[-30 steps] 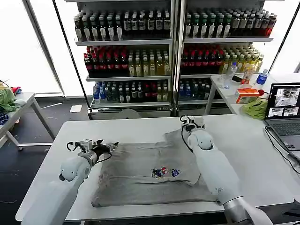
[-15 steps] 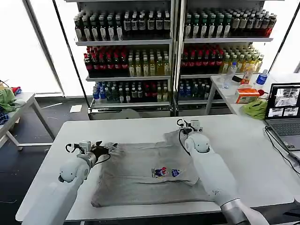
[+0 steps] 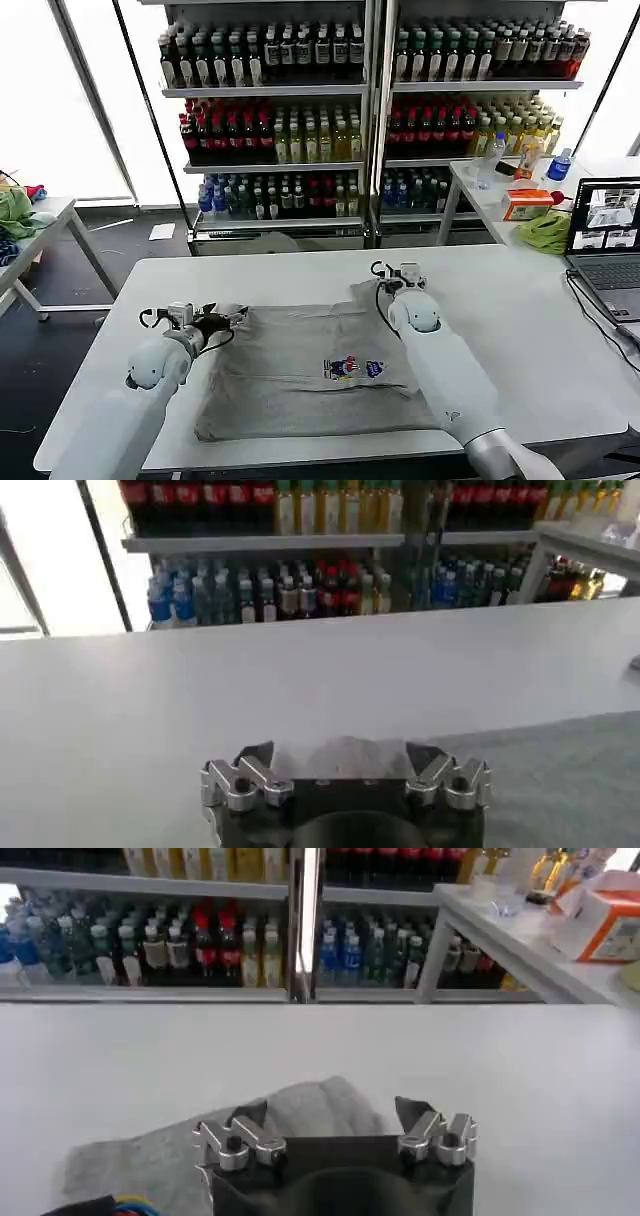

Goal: Fold and organize the clothes.

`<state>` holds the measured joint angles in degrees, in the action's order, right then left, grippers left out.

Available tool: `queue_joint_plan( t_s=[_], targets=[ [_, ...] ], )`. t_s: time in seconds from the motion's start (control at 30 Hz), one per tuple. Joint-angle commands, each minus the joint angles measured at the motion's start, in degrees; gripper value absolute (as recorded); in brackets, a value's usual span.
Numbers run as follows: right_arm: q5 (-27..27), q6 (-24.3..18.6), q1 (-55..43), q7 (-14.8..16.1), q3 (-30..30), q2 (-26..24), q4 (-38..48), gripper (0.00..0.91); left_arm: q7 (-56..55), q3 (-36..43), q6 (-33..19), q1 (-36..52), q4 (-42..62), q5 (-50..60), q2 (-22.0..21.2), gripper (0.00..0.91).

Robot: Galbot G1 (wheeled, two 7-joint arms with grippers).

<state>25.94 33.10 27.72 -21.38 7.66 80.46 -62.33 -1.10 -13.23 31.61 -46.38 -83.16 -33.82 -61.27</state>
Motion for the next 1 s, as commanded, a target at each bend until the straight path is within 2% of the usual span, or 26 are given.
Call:
queue_joint_plan(
  t_s=[0.03,0.07,0.1,0.2,0.23,0.3,0.33,0.37,0.4,1.0],
  targets=[
    [-0.2,0.04,0.28,0.46,0.27,0.37,0.86,0.907,0.01,0.43,-0.05,-0.02,0.85,0.58,-0.33,0.846],
    [-0.2,0.04,0.37,0.52,0.39,0.43,0.94,0.907,0.01,0.48,-0.05,-0.02,0.9,0.71,-0.4,0.826],
    [-0.2,0.03,0.52,0.57,0.65,0.57,1.07,0.907,0.02,0.52,-0.08,-0.05,0.94,0.76,-0.47,0.766],
    [-0.1,0.01,1.23,0.93,1.55,0.93,0.88,0.907,0.04,0.77,-0.1,-0.26,1.07,0.99,-0.57,0.695],
    [-0.04,0.01,1.52,1.06,1.85,1.04,0.77,0.907,0.03,0.97,-0.1,-0.43,1.05,1.16,-0.53,0.504],
    [-0.01,0.01,1.76,1.23,1.92,1.07,0.67,0.907,0.01,1.12,-0.2,-0.59,0.94,1.26,-0.48,0.232],
    [0.02,-0.02,2.06,1.28,1.97,1.07,0.39,0.504,-0.03,1.18,-0.21,-0.69,0.79,1.34,-0.47,0.03],
    [0.08,-0.01,2.27,1.2,2.02,1.09,0.19,0.111,0.0,1.25,-0.21,-0.73,0.73,1.48,-0.45,0.0],
    [0.09,-0.02,2.46,1.13,2.05,1.1,0.02,0.0,0.0,1.29,-0.2,-0.78,0.62,1.48,-0.45,0.0],
    [0.65,0.04,5.78,0.31,2.09,0.72,-5.47,0.0,0.4,0.73,-1.82,-2.39,-1.03,2.24,-0.97,0.0]
  ],
)
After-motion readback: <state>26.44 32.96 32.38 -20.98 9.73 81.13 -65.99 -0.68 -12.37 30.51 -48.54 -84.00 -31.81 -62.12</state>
